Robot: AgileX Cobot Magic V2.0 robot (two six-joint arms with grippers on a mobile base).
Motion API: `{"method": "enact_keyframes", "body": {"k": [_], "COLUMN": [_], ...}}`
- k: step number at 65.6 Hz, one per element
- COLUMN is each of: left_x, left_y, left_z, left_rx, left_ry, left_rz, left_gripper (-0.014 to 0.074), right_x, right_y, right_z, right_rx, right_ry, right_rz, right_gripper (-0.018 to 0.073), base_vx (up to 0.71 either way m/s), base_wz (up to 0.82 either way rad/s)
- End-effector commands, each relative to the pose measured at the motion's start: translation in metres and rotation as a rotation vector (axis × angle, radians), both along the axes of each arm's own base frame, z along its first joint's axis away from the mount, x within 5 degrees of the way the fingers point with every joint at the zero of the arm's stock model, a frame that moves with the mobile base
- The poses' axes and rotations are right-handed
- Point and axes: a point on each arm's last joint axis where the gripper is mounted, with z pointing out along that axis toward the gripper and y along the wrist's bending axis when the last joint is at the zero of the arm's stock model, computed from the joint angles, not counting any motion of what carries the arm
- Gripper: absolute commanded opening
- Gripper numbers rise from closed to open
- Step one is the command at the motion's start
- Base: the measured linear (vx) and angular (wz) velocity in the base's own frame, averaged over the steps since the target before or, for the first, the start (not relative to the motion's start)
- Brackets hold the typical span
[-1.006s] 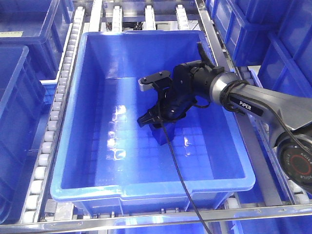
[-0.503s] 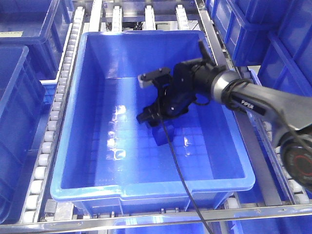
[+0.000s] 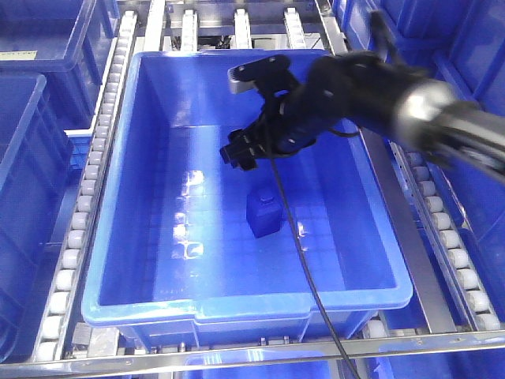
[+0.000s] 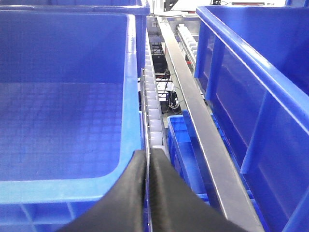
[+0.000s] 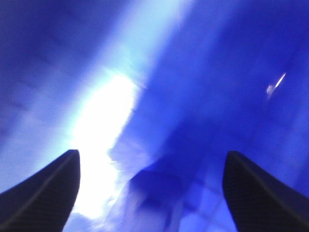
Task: Pour parts from conveyor to right shelf
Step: 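Open the right gripper to release the part and lift away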
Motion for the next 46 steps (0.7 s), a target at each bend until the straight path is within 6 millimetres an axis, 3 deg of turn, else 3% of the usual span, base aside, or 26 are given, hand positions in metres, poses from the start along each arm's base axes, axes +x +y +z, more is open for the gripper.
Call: {"method": "enact_keyframes", "body": {"k": [1, 10, 17, 26, 30, 46], "left_x": [-0.001, -0.001, -0.001, -0.001, -0.001, -0.001], "left_y": [0.000, 0.000, 0.000, 0.000, 0.000, 0.000], "left_z": [0.014, 0.014, 0.014, 0.014, 0.014, 0.014], "left_rx": [-0.014, -0.014, -0.014, -0.014, -0.014, -0.014], "left_ry": [-0.103, -0.103, -0.103, -0.103, -0.103, -0.103], "left_rz": [0.002, 0.002, 0.002, 0.002, 0.002, 0.002], "left_gripper": [-0.0006, -0.0006, -0.0006, -0.0006, -0.0006, -0.0006], "right_x": [-0.025, -0.065, -0.101, -0.149, -0.169, -0.238], "right_y": [-0.014, -0.037, -0.057, -0.082, -0.093, -0.134], "right_z": [0.040, 0.043, 0.050, 0.059, 0.064, 0.073], "right_rx": [0.114, 0.152, 0.170, 0.199, 0.214, 0.342], "right_ry": [-0.180, -0.222, -0.272, -0.326, -0.367, -0.563], "right_rz": [-0.027, -0.047, -0.050, -0.052, -0.051, -0.105], "right_gripper": [0.0549, 0.0515, 0.0421, 0.0155, -0.0010, -0.0008], "base_vx": [0.00, 0.00, 0.00, 0.00, 0.00, 0.00], "base_wz": [0.00, 0.00, 0.00, 0.00, 0.00, 0.00]}}
